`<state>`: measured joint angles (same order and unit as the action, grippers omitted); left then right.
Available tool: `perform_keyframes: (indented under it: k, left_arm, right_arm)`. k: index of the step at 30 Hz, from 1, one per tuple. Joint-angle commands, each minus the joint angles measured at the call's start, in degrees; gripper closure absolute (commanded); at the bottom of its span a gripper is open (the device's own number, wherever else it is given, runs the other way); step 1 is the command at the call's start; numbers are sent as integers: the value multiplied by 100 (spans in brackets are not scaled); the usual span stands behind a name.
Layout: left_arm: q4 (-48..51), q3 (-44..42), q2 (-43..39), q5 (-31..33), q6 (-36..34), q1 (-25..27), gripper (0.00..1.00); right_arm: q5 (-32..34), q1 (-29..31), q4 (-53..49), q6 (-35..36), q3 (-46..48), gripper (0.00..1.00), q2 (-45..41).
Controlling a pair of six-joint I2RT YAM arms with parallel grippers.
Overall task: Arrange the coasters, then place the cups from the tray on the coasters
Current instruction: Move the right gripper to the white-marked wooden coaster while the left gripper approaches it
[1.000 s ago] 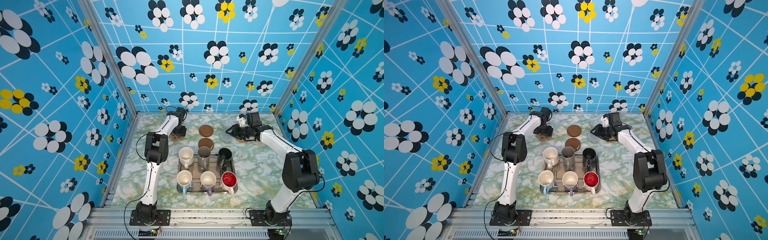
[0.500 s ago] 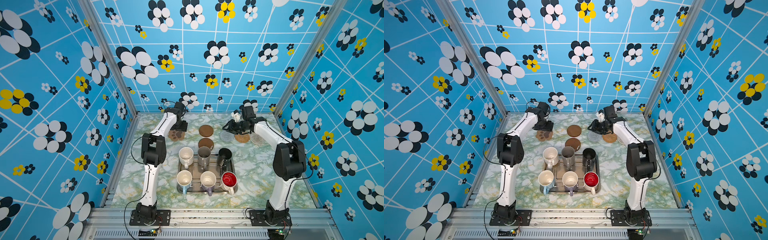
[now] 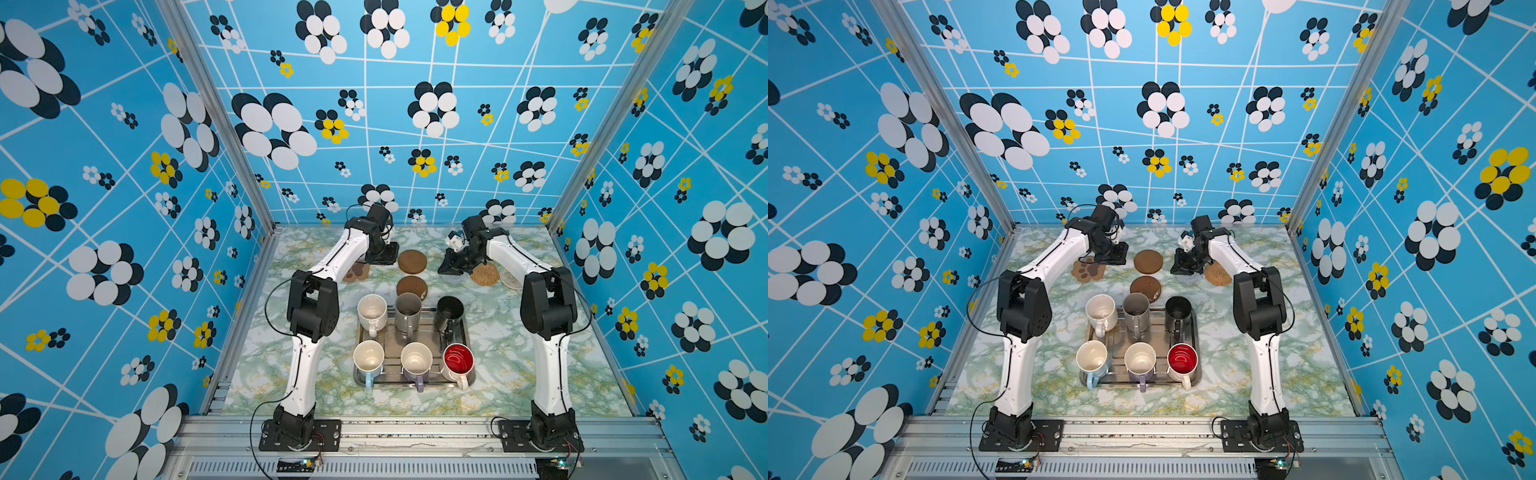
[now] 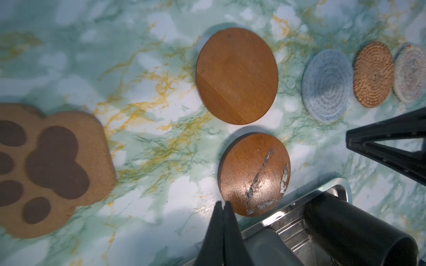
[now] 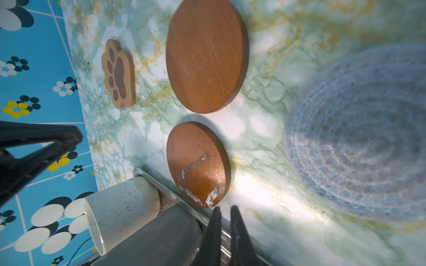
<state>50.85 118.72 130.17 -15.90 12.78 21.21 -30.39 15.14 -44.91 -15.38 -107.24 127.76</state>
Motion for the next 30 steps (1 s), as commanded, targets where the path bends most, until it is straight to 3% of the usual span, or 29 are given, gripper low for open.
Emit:
perform_keyframes:
  k: [1, 30]
  left_arm:
    - [25, -104, 222, -219, 243, -11, 100]
    - [249, -206, 852, -102, 181, 29, 100]
  right_arm:
    - [-28, 51, -362, 120, -243, 97, 186]
    - [-564, 426, -1294, 627, -1294, 100, 1501]
